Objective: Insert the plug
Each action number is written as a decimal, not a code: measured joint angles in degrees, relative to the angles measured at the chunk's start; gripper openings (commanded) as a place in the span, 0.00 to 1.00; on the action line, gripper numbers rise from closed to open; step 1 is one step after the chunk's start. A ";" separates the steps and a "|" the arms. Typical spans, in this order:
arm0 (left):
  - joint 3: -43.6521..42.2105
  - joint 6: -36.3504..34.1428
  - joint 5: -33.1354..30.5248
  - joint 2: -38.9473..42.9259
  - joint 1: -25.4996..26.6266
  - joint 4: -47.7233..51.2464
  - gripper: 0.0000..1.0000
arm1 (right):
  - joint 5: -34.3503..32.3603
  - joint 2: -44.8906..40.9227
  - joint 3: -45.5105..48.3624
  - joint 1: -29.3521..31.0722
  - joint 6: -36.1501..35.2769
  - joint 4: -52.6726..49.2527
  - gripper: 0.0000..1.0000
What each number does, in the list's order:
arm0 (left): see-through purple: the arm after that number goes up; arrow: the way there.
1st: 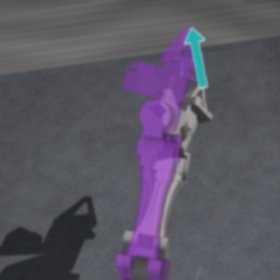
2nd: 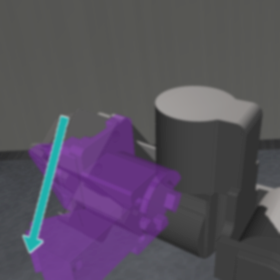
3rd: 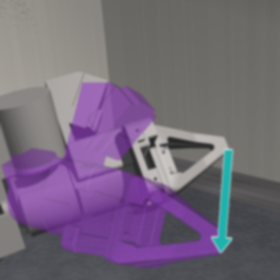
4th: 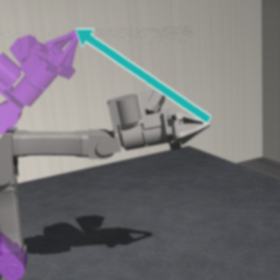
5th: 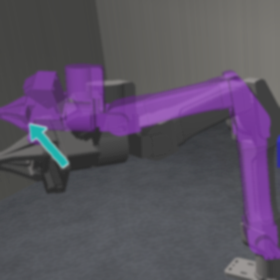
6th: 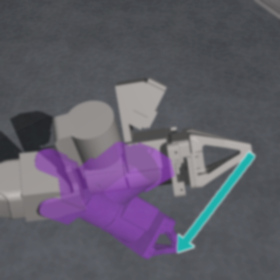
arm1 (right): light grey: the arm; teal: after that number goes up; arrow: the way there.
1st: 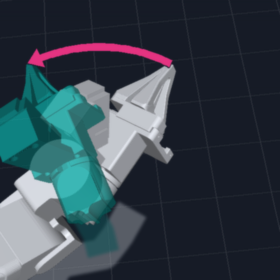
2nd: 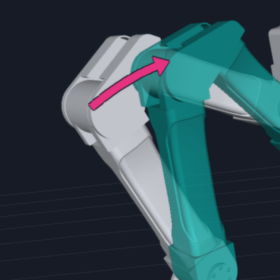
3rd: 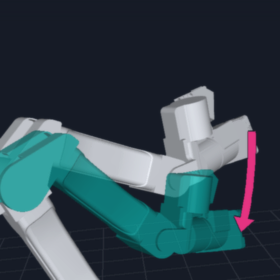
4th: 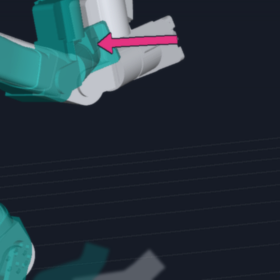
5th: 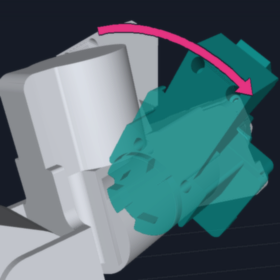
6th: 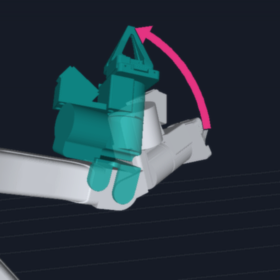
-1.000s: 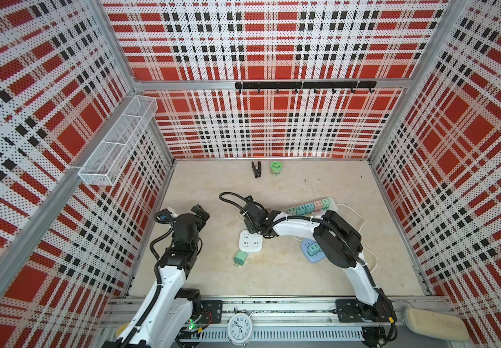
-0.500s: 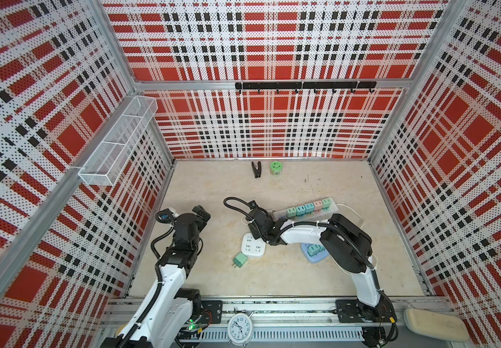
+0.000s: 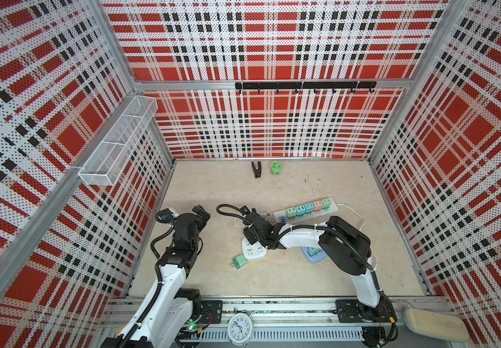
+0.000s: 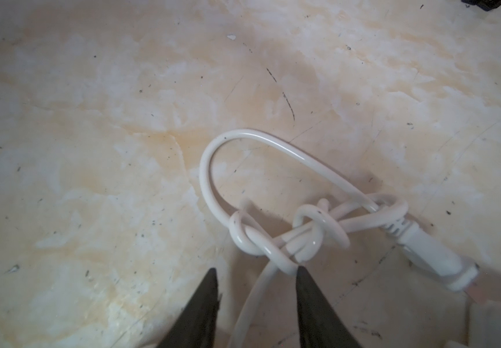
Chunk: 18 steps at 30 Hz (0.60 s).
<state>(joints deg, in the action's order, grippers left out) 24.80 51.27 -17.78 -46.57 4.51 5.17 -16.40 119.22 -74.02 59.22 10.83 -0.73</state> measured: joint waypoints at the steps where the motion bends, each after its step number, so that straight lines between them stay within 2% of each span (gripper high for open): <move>1: 0.00 0.02 -0.04 0.00 0.00 0.00 0.99 | -0.37 -0.11 0.00 0.31 -0.17 0.04 0.64; 2: 0.00 0.02 -0.11 0.00 0.00 0.00 0.99 | -0.81 -0.24 0.00 0.76 -0.37 0.15 0.70; 4: 0.00 0.04 -0.20 0.00 -0.02 0.00 0.99 | -1.33 -0.79 0.00 1.75 -0.74 -0.26 0.74; 18: 0.00 1.07 -0.22 1.07 -0.96 0.44 0.99 | -5.77 -7.80 3.65 11.15 -1.27 -2.71 0.68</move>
<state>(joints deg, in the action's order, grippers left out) 24.80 52.34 -18.00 -45.50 3.55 5.61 -22.17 111.42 -70.37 70.37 9.56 -3.44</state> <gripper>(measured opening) 0.994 0.700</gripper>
